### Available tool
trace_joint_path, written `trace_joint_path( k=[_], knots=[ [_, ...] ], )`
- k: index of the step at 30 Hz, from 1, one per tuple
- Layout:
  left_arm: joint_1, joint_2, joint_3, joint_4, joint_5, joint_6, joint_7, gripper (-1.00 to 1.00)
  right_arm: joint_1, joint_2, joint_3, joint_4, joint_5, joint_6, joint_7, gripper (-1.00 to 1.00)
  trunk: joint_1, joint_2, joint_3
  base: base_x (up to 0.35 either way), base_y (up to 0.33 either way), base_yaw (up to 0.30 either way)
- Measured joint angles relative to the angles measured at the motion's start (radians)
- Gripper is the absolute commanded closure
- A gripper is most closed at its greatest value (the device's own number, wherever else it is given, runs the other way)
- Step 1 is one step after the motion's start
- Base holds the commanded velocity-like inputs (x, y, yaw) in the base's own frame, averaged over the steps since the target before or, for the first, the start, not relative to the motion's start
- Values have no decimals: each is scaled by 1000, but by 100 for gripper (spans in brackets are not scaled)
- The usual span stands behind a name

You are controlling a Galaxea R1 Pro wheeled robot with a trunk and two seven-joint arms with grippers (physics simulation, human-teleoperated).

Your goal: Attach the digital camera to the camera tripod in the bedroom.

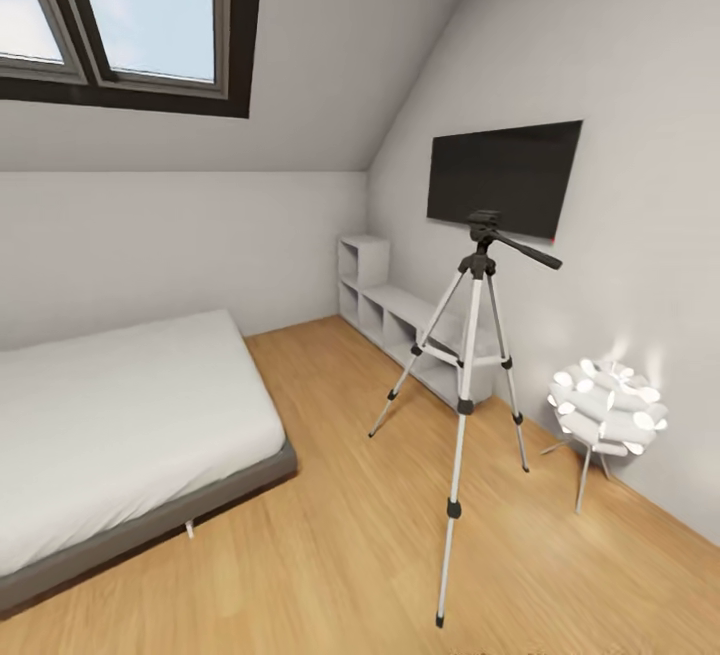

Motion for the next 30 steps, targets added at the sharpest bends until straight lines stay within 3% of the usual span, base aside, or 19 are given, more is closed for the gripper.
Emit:
trace_joint_path(
  k=[30],
  knots=[
    [0,3,2,1,3,0,0,-100,0,0,0,0,0,0,0,-100,0,0,0,4,3,-300]
  ],
)
